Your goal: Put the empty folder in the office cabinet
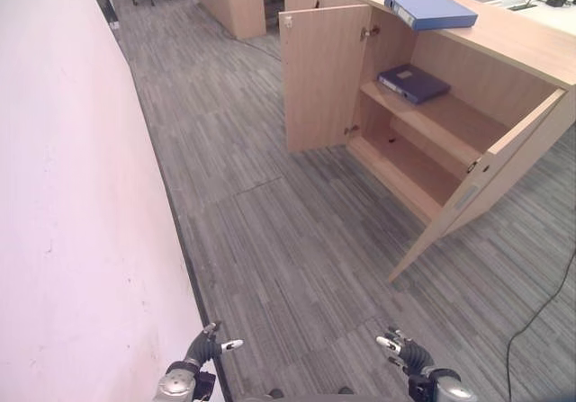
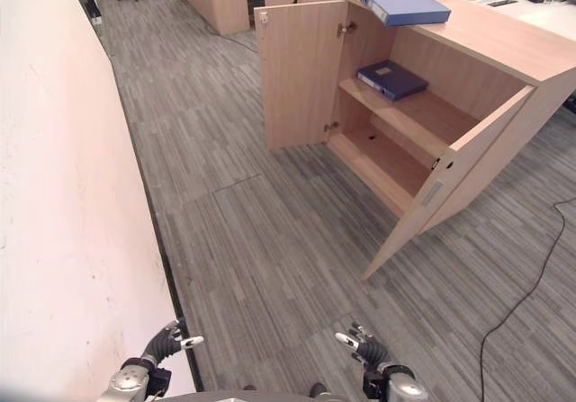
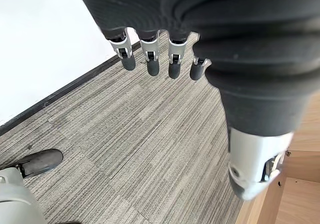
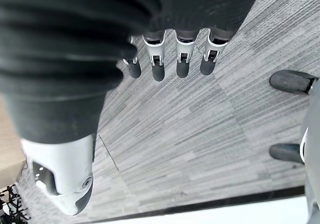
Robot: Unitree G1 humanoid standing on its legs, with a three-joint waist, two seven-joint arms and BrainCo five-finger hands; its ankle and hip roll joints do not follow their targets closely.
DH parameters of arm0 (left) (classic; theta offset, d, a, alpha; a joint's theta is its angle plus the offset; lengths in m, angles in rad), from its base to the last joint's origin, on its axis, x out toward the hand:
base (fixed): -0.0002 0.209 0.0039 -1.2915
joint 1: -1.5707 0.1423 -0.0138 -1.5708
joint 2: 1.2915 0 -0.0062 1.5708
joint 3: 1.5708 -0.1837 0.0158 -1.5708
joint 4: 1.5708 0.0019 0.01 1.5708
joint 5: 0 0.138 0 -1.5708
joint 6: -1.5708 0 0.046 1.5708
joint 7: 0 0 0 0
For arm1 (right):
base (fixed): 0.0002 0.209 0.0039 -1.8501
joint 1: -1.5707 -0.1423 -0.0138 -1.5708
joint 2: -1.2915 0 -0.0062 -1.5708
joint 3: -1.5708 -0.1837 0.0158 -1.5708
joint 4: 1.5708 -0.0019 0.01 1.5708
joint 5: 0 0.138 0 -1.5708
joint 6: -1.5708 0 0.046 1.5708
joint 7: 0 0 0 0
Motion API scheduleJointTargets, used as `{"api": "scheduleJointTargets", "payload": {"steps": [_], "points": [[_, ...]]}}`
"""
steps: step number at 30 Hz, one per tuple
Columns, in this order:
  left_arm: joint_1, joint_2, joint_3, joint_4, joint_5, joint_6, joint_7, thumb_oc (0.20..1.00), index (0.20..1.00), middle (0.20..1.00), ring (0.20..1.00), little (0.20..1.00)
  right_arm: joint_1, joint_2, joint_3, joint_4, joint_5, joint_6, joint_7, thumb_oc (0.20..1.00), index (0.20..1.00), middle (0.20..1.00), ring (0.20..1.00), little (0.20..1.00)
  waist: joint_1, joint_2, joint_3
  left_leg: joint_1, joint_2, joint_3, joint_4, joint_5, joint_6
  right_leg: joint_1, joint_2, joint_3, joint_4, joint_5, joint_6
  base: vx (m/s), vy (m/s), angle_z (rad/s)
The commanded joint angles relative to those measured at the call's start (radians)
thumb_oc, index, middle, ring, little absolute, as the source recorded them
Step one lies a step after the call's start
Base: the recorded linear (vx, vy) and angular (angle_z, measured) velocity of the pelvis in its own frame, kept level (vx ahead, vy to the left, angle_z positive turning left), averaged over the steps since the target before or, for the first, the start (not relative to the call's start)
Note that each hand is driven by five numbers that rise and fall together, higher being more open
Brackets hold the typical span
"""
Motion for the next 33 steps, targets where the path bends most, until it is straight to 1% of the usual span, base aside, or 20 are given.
{"api": "scheduleJointTargets", "payload": {"steps": [1, 5, 11, 12, 13, 15, 17, 18, 19, 20, 22, 24, 25, 26, 27, 28, 30, 31, 32, 33], "points": [[-0.04, 0.041, -0.02, 0.001, -0.022, -0.024, 0.001, 1.0, 1.0, 1.0, 1.0, 1.0, -0.028, -0.015, 0.009, -0.019, 0.018, -0.023, 0.002, 1.0, 1.0, 1.0, 1.0, 1.0, 0.006, -0.039, -0.003, -0.008, 0.069, 0.017, 0.002, -0.014, -0.078, 0.044, -0.106, 0.022, 0.024, -0.032, 0.117, -0.02, -0.071, 0.03], [-0.041, 0.041, -0.016, 0.002, -0.028, -0.022, 0.001, 1.0, 1.0, 1.0, 1.0, 1.0, -0.025, -0.018, 0.005, -0.025, 0.022, -0.019, 0.002, 1.0, 1.0, 1.0, 1.0, 1.0, 0.004, -0.037, 0.001, -0.009, 0.075, 0.014, 0.002, -0.009, -0.082, 0.043, -0.099, 0.022, 0.025, -0.036, 0.112, -0.01, -0.046, 0.01], [-0.04, 0.043, 0.002, 0.007, -0.053, -0.019, 0.003, 1.0, 1.0, 1.0, 1.0, 1.0, -0.039, -0.028, 0.01, -0.015, 0.026, -0.014, 0.003, 1.0, 1.0, 1.0, 1.0, 1.0, 0.007, -0.033, 0.019, -0.007, 0.11, 0.031, 0.03, 0.004, -0.1, 0.04, -0.068, 0.037, 0.024, -0.05, 0.096, -0.01, -0.098, -0.01], [-0.041, 0.043, 0.003, 0.009, -0.058, -0.018, 0.003, 1.0, 1.0, 1.0, 1.0, 1.0, -0.039, -0.029, 0.01, -0.016, 0.027, -0.013, 0.004, 1.0, 1.0, 1.0, 1.0, 1.0, 0.007, -0.035, 0.027, -0.021, 0.115, 0.031, 0.065, -0.002, -0.103, 0.039, -0.065, 0.037, 0.026, -0.052, 0.092, -0.07, -0.14, -0.04], [-0.049, 0.044, 0.001, 0.008, -0.065, -0.018, 0.004, 1.0, 1.0, 1.0, 1.0, 1.0, -0.041, -0.036, 0.002, -0.022, 0.033, -0.014, 0.002, 1.0, 1.0, 1.0, 1.0, 1.0, 0.008, -0.04, 0.051, -0.071, 0.126, 0.023, 0.165, -0.009, -0.112, 0.039, -0.062, 0.042, 0.037, -0.064, 0.078, -0.07, -0.14, -0.04], [-0.049, 0.045, -0.001, 0.002, -0.065, -0.018, 0.002, 1.0, 1.0, 1.0, 1.0, 1.0, -0.037, -0.041, -0.002, -0.03, 0.034, -0.012, 0.004, 1.0, 1.0, 1.0, 1.0, 1.0, 0.004, -0.04, 0.055, -0.093, 0.13, 0.021, 0.208, -0.009, -0.116, 0.039, -0.058, 0.04, 0.039, -0.07, 0.07, -0.04, -0.082, 0.01], [-0.075, 0.042, -0.008, 0.004, -0.076, -0.014, 0.01, 1.0, 1.0, 1.0, 1.0, 1.0, -0.035, -0.052, -0.019, -0.032, 0.035, -0.016, -0.007, 1.0, 1.0, 1.0, 1.0, 1.0, 0.0, -0.04, 0.086, -0.218, 0.156, 0.008, 0.374, 0.111, -0.152, 0.053, -0.052, 0.027, 0.045, -0.086, 0.048, -0.04, -0.1, 0.12], [-0.078, 0.037, -0.002, 0.016, -0.084, -0.012, 0.014, 1.0, 1.0, 1.0, 1.0, 1.0, -0.038, -0.057, -0.024, -0.024, 0.031, -0.014, -0.016, 1.0, 1.0, 1.0, 1.0, 1.0, -0.004, -0.047, 0.094, -0.282, 0.167, 0.005, 0.482, 0.165, -0.16, 0.059, -0.053, 0.023, 0.048, -0.099, 0.032, -0.03, -0.109, 0.41], [-0.078, 0.037, -0.002, 0.016, -0.084, -0.012, 0.014, 1.0, 1.0, 1.0, 1.0, 1.0, -0.038, -0.057, -0.024, -0.024, 0.031, -0.014, -0.016, 1.0, 1.0, 1.0, 1.0, 1.0, -0.006, -0.046, 0.093, -0.286, 0.168, 0.003, 0.486, 0.164, -0.16, 0.058, -0.052, 0.022, 0.048, -0.1, 0.031, 0.02, -0.094, 0.42], [-0.076, 0.035, -0.002, 0.026, -0.083, -0.011, 0.015, 1.0, 1.0, 1.0, 1.0, 1.0, -0.037, -0.058, -0.026, -0.018, 0.031, -0.01, -0.017, 1.0, 1.0, 1.0, 1.0, 1.0, -0.006, -0.048, 0.095, -0.307, 0.17, 0.001, 0.51, 0.178, -0.157, 0.063, -0.054, 0.023, 0.049, -0.103, 0.028, 0.07, -0.036, 0.08], [-0.075, 0.035, -0.001, 0.032, -0.085, -0.012, 0.015, 1.0, 1.0, 1.0, 1.0, 1.0, -0.038, -0.059, -0.03, -0.014, 0.034, -0.009, -0.017, 1.0, 1.0, 1.0, 1.0, 1.0, -0.003, -0.047, 0.096, -0.328, 0.173, 0.001, 0.504, 0.182, -0.151, 0.068, -0.057, 0.027, 0.053, -0.111, 0.027, 0.12, -0.013, -0.13], [-0.062, 0.037, 0.004, 0.032, -0.082, -0.007, 0.013, 1.0, 1.0, 1.0, 1.0, 1.0, -0.031, -0.065, -0.035, -0.016, 0.032, -0.004, -0.013, 1.0, 1.0, 1.0, 1.0, 1.0, 0.015, -0.043, 0.089, -0.353, 0.173, 0.001, 0.39, 0.151, -0.133, 0.088, -0.067, 0.044, 0.063, -0.141, 0.036, 0.25, 0.058, -0.04], [-0.059, 0.036, 0.006, 0.038, -0.085, -0.004, 0.015, 1.0, 1.0, 1.0, 1.0, 1.0, -0.03, -0.069, -0.034, -0.016, 0.03, -0.003, -0.012, 1.0, 1.0, 1.0, 1.0, 1.0, 0.025, -0.039, 0.086, -0.363, 0.174, -0.003, 0.332, 0.147, -0.129, 0.096, -0.07, 0.048, 0.07, -0.157, 0.042, 0.26, 0.082, -0.06], [-0.057, 0.034, 0.008, 0.041, -0.087, -0.003, 0.016, 1.0, 1.0, 1.0, 1.0, 1.0, -0.031, -0.069, -0.032, -0.014, 0.028, -0.003, -0.012, 1.0, 1.0, 1.0, 1.0, 1.0, 0.034, -0.029, 0.084, -0.374, 0.179, -0.014, 0.272, 0.16, -0.13, 0.105, -0.066, 0.056, 0.074, -0.17, 0.045, 0.27, 0.083, 0.01], [-0.055, 0.032, 0.008, 0.045, -0.087, -0.001, 0.017, 1.0, 1.0, 1.0, 1.0, 1.0, -0.032, -0.072, -0.028, -0.01, 0.023, -0.003, -0.012, 1.0, 1.0, 1.0, 1.0, 1.0, 0.045, -0.022, 0.086, -0.378, 0.181, -0.022, 0.205, 0.192, -0.134, 0.116, -0.066, 0.066, 0.087, -0.189, 0.048, 0.37, 0.087, 0.08], [-0.055, 0.026, 0.01, 0.061, -0.088, -0.002, 0.02, 1.0, 1.0, 1.0, 1.0, 1.0, -0.04, -0.076, -0.025, -0.002, 0.017, -0.005, -0.016, 1.0, 1.0, 1.0, 1.0, 1.0, 0.062, -0.011, 0.087, -0.417, 0.19, -0.031, 0.129, 0.208, -0.137, 0.14, -0.067, 0.086, 0.098, -0.219, 0.051, 0.29, 0.054, 0.14], [-0.057, 0.025, 0.009, 0.07, -0.086, -0.004, 0.022, 1.0, 1.0, 1.0, 1.0, 1.0, -0.046, -0.077, -0.023, 0.003, 0.015, -0.007, -0.018, 1.0, 1.0, 1.0, 1.0, 1.0, 0.069, -0.013, 0.092, -0.421, 0.189, -0.028, 0.098, 0.212, -0.139, 0.153, -0.073, 0.099, 0.107, -0.234, 0.055, 0.3, 0.043, 0.09], [-0.056, 0.022, 0.011, 0.087, -0.083, -0.005, 0.025, 1.0, 1.0, 1.0, 1.0, 1.0, -0.054, -0.08, -0.015, 0.009, 0.006, -0.006, -0.018, 1.0, 1.0, 1.0, 1.0, 1.0, 0.085, -0.006, 0.092, -0.451, 0.199, -0.036, 0.052, 0.221, -0.145, 0.188, -0.076, 0.133, 0.108, -0.258, 0.062, 0.31, 0.047, -0.26], [-0.056, 0.023, 0.011, 0.087, -0.083, -0.005, 0.025, 1.0, 1.0, 1.0, 1.0, 1.0, -0.054, -0.08, -0.015, 0.01, 0.006, -0.006, -0.018, 1.0, 1.0, 1.0, 1.0, 1.0, 0.086, -0.008, 0.094, -0.446, 0.197, -0.033, 0.049, 0.222, -0.145, 0.19, -0.079, 0.134, 0.109, -0.261, 0.062, 0.34, 0.063, -0.56], [-0.052, 0.022, 0.013, 0.092, -0.083, -0.004, 0.026, 1.0, 1.0, 1.0, 1.0, 1.0, -0.058, -0.081, -0.012, 0.017, 0.002, -0.008, -0.019, 1.0, 1.0, 1.0, 1.0, 1.0, 0.095, -0.004, 0.093, -0.465, 0.207, -0.044, 0.039, 0.232, -0.154, 0.211, -0.079, 0.154, 0.105, -0.271, 0.066, 0.25, 0.058, -0.56]]}}
